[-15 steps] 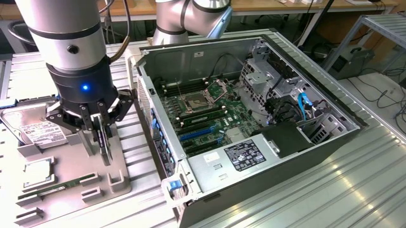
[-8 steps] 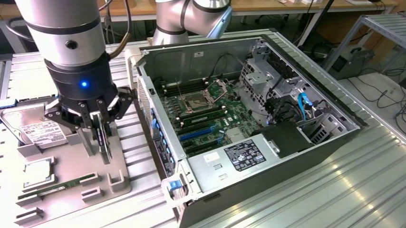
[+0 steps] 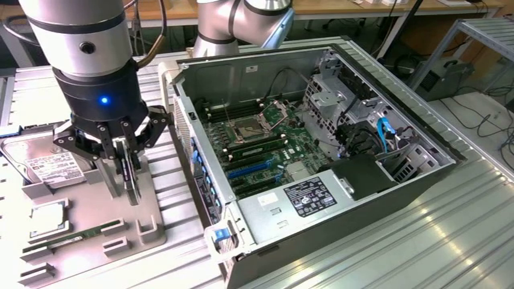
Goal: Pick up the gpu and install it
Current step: 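Pick up the gpu and move the gpu toward the slot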
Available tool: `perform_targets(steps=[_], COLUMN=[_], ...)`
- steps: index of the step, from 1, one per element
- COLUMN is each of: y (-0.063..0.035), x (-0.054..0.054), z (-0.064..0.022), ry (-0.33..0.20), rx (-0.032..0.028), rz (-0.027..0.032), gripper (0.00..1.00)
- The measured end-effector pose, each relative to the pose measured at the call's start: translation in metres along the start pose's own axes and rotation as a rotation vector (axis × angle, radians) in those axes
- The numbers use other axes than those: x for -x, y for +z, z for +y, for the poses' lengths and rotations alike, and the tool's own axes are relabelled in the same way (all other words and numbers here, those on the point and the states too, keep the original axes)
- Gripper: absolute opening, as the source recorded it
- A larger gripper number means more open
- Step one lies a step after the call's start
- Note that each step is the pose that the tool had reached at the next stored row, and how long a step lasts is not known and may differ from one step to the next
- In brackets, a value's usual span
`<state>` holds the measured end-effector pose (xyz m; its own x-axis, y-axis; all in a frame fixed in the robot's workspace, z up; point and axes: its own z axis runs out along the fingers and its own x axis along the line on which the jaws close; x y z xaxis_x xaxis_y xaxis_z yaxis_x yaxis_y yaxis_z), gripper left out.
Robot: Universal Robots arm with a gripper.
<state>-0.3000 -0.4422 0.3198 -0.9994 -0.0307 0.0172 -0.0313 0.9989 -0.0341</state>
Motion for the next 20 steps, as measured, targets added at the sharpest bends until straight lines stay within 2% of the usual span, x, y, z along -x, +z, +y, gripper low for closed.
perform_targets(steps=[5, 13, 20], y=[-0.0053, -0.0203, -0.0280], x=[0.000, 0.000, 0.000], z=[-0.0002, -0.0007, -0.0010], ry=[0.000, 0.000, 0.000], rx=[0.0000, 0.0000, 0.0000], rz=[0.0001, 0.0002, 0.0003], gripper=[0.28, 0.28, 0.28])
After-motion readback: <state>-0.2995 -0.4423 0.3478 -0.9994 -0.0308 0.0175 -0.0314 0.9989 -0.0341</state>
